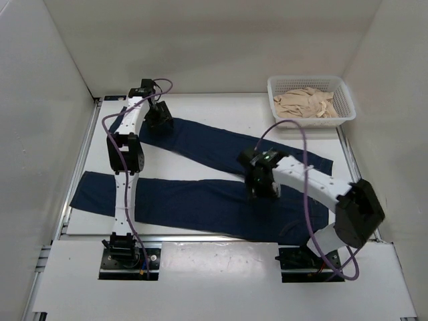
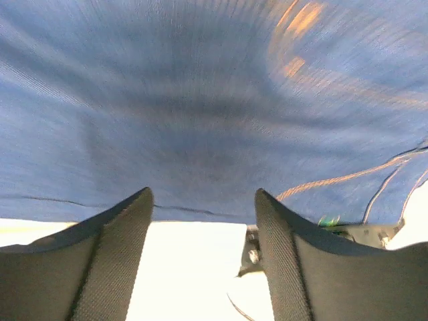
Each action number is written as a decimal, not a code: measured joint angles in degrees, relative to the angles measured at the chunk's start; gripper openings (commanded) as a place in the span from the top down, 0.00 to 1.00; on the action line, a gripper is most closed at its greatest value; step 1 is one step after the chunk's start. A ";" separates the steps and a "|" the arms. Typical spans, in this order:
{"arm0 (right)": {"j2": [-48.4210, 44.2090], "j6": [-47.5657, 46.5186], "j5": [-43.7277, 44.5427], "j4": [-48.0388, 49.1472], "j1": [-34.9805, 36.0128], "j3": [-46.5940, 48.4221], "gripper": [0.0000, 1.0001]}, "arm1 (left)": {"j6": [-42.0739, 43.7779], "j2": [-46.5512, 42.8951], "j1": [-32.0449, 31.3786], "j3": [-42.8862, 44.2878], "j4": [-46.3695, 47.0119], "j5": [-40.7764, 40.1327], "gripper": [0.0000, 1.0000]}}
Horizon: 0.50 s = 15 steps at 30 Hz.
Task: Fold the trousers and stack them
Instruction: Flatten the trousers out
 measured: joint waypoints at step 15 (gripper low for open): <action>3.21 -9.60 -2.73 11.06 -44.50 1.84 0.46 | 3.21 -24.98 -0.39 -27.98 4.00 -1.64 0.25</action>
